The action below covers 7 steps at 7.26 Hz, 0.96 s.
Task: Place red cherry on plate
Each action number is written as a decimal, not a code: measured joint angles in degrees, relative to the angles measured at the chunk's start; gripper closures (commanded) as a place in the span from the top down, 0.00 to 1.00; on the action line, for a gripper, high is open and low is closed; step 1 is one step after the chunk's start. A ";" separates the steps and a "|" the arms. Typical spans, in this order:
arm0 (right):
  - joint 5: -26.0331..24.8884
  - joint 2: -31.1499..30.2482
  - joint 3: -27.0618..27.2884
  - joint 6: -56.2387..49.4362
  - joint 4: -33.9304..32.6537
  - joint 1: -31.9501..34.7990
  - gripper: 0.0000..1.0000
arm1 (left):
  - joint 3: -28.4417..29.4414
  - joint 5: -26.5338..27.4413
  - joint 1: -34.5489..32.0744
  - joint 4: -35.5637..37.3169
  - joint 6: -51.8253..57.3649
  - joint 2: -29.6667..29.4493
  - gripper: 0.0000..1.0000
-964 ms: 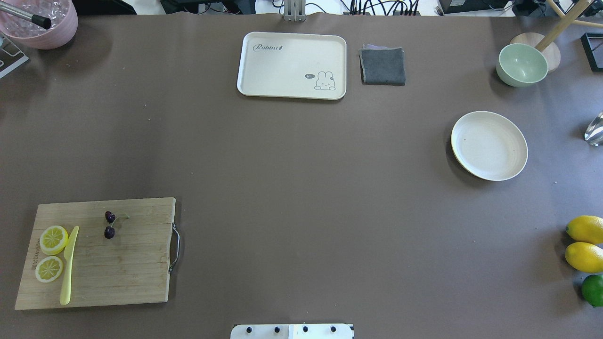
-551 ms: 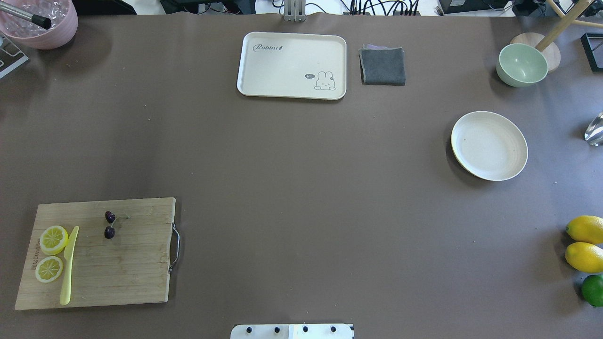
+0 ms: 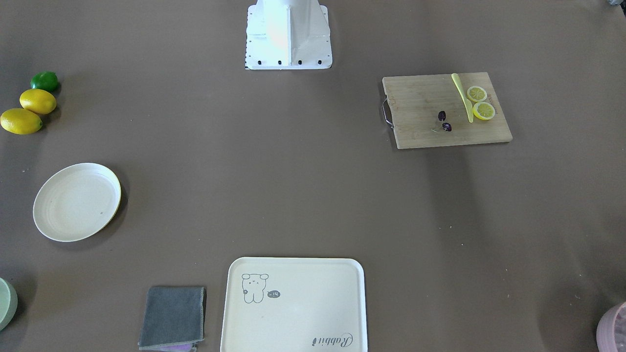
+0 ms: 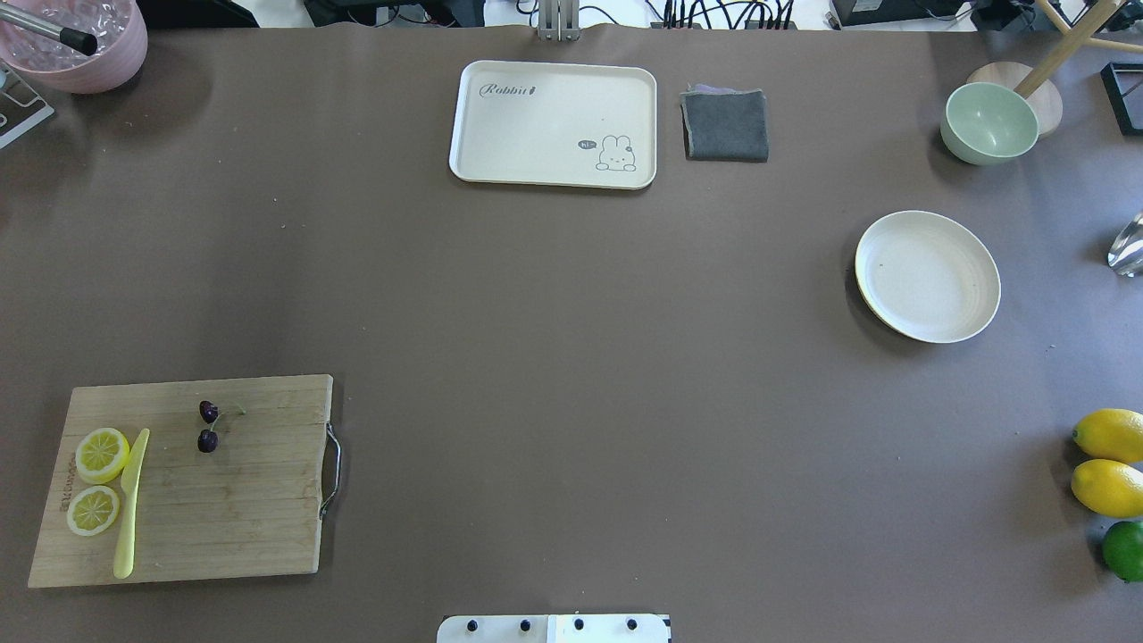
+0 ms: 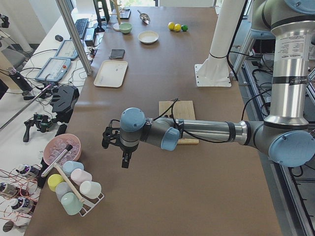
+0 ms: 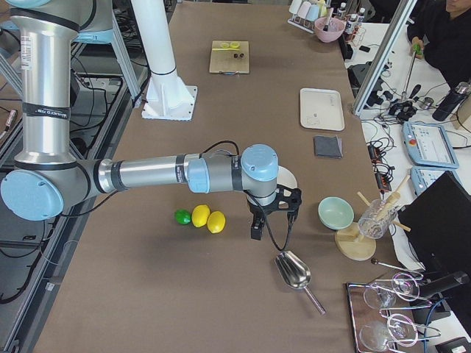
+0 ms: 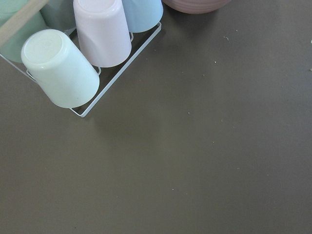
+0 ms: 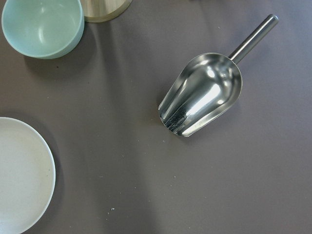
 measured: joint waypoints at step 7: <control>0.52 1.92 -0.24 0.07 -0.02 -0.75 1.00 | -0.45 -0.08 0.14 -0.05 -0.03 -0.43 0.99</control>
